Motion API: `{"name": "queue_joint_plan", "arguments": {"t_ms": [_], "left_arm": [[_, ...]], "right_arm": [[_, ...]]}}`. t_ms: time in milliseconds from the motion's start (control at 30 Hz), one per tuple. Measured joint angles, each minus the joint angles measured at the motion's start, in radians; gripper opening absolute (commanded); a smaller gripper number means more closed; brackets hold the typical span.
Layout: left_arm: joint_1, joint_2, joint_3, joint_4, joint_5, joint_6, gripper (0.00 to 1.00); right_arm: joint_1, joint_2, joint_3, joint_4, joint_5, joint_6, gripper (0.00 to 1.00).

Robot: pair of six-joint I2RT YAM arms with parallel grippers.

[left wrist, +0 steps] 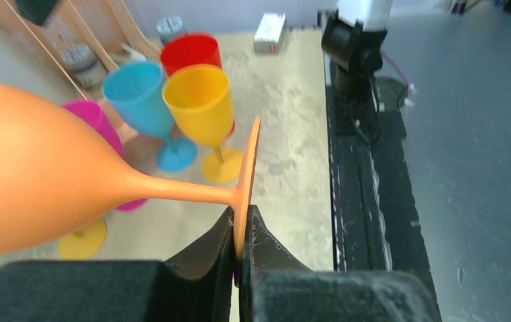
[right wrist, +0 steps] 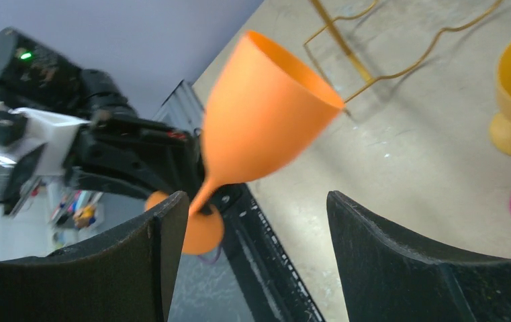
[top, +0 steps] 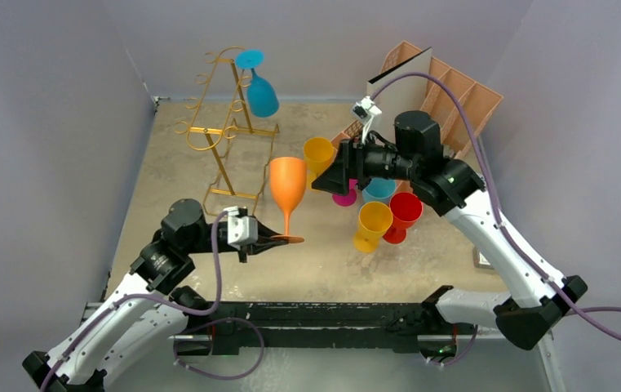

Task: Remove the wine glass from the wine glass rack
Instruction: Place the wine glass at the center of the board.

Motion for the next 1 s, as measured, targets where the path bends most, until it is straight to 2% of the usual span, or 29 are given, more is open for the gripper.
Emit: {"name": "queue_joint_plan", "arguments": {"t_ms": [233,533,733,1000], "left_arm": [[0.000,0.054,0.074,-0.295,0.007,0.230,0.00],[0.000,0.147,0.225,-0.587,0.085,0.457,0.00],[0.000,0.174,0.243,-0.699,0.106,0.544,0.00],[0.000,0.176,0.243,-0.723,0.120,0.568,0.00]], "right_arm": [[-0.016,0.087,0.069,-0.009,-0.170,0.004,0.76],[-0.019,0.184,0.098,-0.008,-0.197,0.042,0.68],[-0.021,0.258,0.106,0.019,-0.254,0.097,0.51],[-0.021,0.332,0.124,-0.054,-0.391,0.105,0.47]]}}
